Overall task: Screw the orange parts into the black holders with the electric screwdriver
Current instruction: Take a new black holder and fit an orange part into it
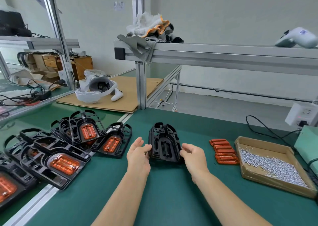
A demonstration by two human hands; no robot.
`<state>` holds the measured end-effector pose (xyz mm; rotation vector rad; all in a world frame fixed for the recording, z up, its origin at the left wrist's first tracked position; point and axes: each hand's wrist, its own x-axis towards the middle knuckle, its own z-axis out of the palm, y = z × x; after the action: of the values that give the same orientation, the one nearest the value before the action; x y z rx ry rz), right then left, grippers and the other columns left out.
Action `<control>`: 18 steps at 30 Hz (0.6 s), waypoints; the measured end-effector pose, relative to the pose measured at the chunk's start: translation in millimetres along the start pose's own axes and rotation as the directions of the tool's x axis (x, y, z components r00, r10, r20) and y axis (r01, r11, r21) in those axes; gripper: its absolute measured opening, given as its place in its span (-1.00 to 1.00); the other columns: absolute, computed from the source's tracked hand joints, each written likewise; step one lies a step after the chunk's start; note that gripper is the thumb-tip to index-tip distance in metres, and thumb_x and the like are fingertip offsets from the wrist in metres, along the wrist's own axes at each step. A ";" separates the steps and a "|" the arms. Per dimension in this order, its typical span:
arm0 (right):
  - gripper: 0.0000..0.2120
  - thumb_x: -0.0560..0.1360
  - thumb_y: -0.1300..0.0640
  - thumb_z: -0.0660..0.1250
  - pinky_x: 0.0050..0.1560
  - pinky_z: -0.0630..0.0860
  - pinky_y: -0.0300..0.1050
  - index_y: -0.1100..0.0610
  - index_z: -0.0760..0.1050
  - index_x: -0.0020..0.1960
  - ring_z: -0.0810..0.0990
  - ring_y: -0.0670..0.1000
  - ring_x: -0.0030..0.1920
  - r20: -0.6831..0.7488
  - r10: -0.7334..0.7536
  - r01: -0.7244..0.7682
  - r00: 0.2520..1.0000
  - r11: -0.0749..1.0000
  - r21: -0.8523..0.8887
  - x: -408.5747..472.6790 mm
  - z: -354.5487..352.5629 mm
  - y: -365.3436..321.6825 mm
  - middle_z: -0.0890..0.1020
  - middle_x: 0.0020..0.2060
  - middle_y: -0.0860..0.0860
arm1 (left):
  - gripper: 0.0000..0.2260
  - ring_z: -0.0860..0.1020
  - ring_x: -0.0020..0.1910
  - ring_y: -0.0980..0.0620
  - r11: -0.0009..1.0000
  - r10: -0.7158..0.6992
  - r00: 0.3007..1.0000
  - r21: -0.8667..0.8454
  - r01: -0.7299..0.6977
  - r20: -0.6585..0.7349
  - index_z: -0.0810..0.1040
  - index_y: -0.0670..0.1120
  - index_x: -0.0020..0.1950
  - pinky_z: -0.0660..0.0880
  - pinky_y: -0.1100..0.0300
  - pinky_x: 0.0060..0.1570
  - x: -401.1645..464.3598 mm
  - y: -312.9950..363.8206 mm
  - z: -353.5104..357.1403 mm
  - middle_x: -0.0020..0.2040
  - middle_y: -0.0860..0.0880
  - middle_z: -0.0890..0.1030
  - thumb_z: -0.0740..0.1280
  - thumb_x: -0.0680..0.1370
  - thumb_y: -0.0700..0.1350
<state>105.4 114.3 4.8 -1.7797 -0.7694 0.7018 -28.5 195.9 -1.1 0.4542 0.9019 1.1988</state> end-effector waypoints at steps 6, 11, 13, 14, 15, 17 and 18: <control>-0.78 0.59 0.09 0.18 0.19 0.29 -0.06 -0.04 0.60 0.09 0.43 -0.01 0.19 -0.016 -0.378 0.327 0.926 0.820 -0.469 -8.5 8.3 -16.4 0.55 0.10 -0.09 | -0.47 0.48 0.14 -0.11 0.998 -0.066 0.998 -0.001 0.066 0.020 0.34 -0.24 0.42 0.43 0.05 0.23 0.1 -3.9 3.8 0.40 -0.21 0.37 0.22 0.47 -0.52; -0.58 0.46 -0.26 0.25 0.18 0.25 -0.05 -0.09 0.48 0.24 0.47 -0.01 0.14 0.180 -0.369 0.401 0.912 0.710 -0.579 -22.9 29.6 -28.2 0.55 0.03 -0.11 | -0.49 0.49 0.18 -0.09 1.000 -0.027 0.998 -0.007 0.027 0.065 0.39 -0.23 0.37 0.48 0.18 -0.06 -3.9 -6.5 7.2 0.30 -0.17 0.44 0.22 0.45 -0.54; -0.43 0.47 -0.19 0.29 0.27 0.30 -0.05 -0.02 0.34 0.42 0.45 0.01 0.24 0.223 -0.323 0.391 0.920 0.717 -0.577 -22.6 32.3 -26.8 0.50 0.21 -0.05 | -0.51 0.51 0.09 -0.02 1.000 -0.003 0.995 0.009 0.003 0.100 0.43 -0.20 0.31 0.46 0.24 -0.17 -6.1 -6.0 9.0 0.22 -0.13 0.47 0.25 0.44 -0.55; -0.43 0.48 -0.13 0.31 0.25 0.35 -0.05 -0.01 0.31 0.44 0.45 0.03 0.24 0.221 -0.306 0.378 0.926 0.750 -0.543 -22.7 31.7 -27.3 0.48 0.22 -0.03 | -0.51 0.51 0.04 0.02 1.000 0.006 0.993 0.021 -0.009 0.116 0.44 -0.18 0.29 0.46 0.26 -0.18 -6.6 -6.2 9.1 0.20 -0.12 0.49 0.25 0.43 -0.55; -0.44 0.48 -0.08 0.32 0.21 0.40 -0.05 0.00 0.31 0.45 0.47 0.04 0.21 0.212 -0.292 0.360 0.933 0.780 -0.511 -22.8 30.2 -28.6 0.48 0.20 -0.02 | -0.52 0.51 0.01 0.05 0.999 0.013 0.991 0.027 -0.017 0.130 0.45 -0.17 0.27 0.47 0.26 -0.20 -7.0 -6.4 8.9 0.17 -0.11 0.50 0.26 0.43 -0.55; -0.46 0.48 -0.01 0.32 0.13 0.41 -0.11 -0.01 0.34 0.44 0.47 0.03 0.17 0.200 -0.290 0.351 0.936 0.806 -0.476 -23.1 27.4 -30.5 0.48 0.16 -0.02 | -0.55 0.52 -0.02 0.06 0.999 0.018 0.989 0.029 -0.023 0.149 0.46 -0.16 0.22 0.51 0.29 -0.27 -7.8 -7.0 8.6 0.11 -0.09 0.53 0.27 0.42 -0.54; -0.48 0.48 0.01 0.32 0.10 0.40 -0.14 -0.01 0.35 0.43 0.47 0.02 0.16 0.195 -0.293 0.351 0.936 0.811 -0.468 -22.9 26.0 -30.9 0.47 0.15 -0.02 | -0.55 0.52 -0.03 0.06 0.999 0.022 0.988 0.029 -0.027 0.156 0.46 -0.16 0.21 0.52 0.30 -0.30 -7.9 -7.6 9.2 0.09 -0.08 0.53 0.27 0.42 -0.55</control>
<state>66.0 119.7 28.6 -1.9992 -1.3956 0.3933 -17.3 187.3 1.5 0.5774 0.7834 1.1559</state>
